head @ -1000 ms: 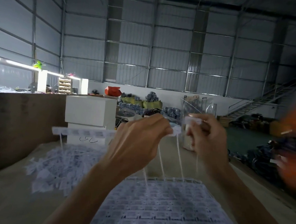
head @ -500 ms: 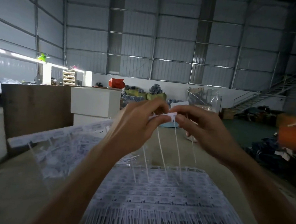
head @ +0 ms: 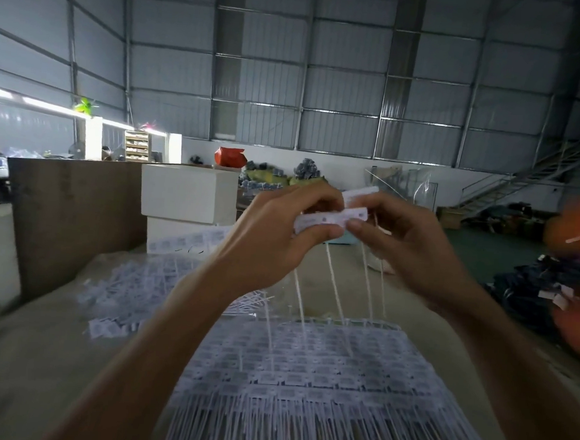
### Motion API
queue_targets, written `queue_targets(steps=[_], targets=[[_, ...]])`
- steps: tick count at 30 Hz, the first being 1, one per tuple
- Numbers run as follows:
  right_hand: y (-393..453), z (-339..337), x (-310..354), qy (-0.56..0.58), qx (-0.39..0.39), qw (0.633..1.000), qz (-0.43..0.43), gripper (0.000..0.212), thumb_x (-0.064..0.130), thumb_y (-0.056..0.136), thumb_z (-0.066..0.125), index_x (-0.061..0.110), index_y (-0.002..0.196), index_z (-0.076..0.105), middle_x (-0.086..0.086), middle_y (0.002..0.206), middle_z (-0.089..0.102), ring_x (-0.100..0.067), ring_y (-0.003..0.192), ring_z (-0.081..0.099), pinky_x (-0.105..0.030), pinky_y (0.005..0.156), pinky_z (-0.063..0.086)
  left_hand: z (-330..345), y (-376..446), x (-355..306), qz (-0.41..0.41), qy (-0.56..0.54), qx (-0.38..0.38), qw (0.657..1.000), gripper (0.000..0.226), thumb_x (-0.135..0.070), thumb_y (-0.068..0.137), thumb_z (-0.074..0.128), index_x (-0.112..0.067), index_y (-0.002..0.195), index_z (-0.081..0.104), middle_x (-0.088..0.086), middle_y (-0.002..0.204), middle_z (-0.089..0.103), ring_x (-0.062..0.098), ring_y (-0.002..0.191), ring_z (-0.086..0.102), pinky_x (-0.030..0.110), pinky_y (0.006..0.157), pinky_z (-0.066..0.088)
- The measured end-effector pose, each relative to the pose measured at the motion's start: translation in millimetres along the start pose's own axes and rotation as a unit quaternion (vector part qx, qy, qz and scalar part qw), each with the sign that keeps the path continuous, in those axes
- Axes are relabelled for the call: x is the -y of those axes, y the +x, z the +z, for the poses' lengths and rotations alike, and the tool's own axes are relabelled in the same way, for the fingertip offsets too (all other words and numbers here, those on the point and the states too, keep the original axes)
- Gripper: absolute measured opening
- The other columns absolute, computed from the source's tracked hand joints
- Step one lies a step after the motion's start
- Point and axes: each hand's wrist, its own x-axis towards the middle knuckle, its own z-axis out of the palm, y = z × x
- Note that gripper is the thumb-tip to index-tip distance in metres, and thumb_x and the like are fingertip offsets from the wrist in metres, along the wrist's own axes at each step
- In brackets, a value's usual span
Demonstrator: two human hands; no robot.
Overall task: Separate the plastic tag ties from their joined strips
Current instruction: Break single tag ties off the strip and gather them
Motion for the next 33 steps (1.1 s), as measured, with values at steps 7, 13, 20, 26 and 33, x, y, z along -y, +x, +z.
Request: queue_targets(steps=[7,13,20,26,33], targets=[[1,-4,-2,0.158,-0.098,0.981,0.055,0.009,0.009,0.096,0.059,0.008,0.099,0.067,0.002,0.076,0.061,-0.008,0.059,0.047,-0.018,0.052,0.039,-2,-4,9,-0.023,0.171,-0.070,0.982,0.036,-0.034,0.088,0.072,-0.021,0.121,0.063,-0.004,0.111,0.068,0.015,0.094,0.063,0.040,0.087,0.051],[3,3,-7,0.304,-0.095,0.942,0.109,0.015,0.014,0.089,0.060,0.008,0.099,0.069,-0.005,0.078,0.056,-0.011,0.066,0.049,-0.020,0.054,0.042,6,-7,9,0.030,0.311,-0.105,0.944,0.030,-0.031,0.089,0.069,-0.018,0.115,0.066,0.001,0.106,0.070,0.023,0.099,0.062,0.041,0.090,0.041],[5,13,-7,0.391,-0.086,0.909,0.116,0.018,0.015,0.092,0.060,0.005,0.106,0.067,-0.001,0.077,0.058,-0.008,0.065,0.052,-0.020,0.051,0.042,18,-9,5,0.032,0.352,-0.093,0.931,0.031,-0.032,0.092,0.067,-0.012,0.116,0.067,0.006,0.111,0.070,0.026,0.097,0.064,0.045,0.084,0.047],[2,6,-7,0.111,-0.081,0.983,0.120,0.014,0.026,0.098,0.059,0.021,0.095,0.072,-0.002,0.064,0.052,-0.010,0.051,0.046,-0.023,0.047,0.042,11,-8,9,0.050,0.356,-0.100,0.928,0.028,-0.020,0.092,0.069,-0.005,0.115,0.069,0.012,0.110,0.071,0.030,0.097,0.066,0.045,0.083,0.052],[1,7,-4,0.092,-0.024,0.993,0.070,0.017,0.012,0.100,0.055,0.020,0.102,0.071,-0.012,0.071,0.058,-0.016,0.056,0.057,-0.026,0.051,0.051,7,-10,10,0.056,0.353,-0.083,0.930,0.035,-0.003,0.083,0.075,0.001,0.117,0.069,0.017,0.112,0.070,0.034,0.102,0.067,0.047,0.087,0.055]])
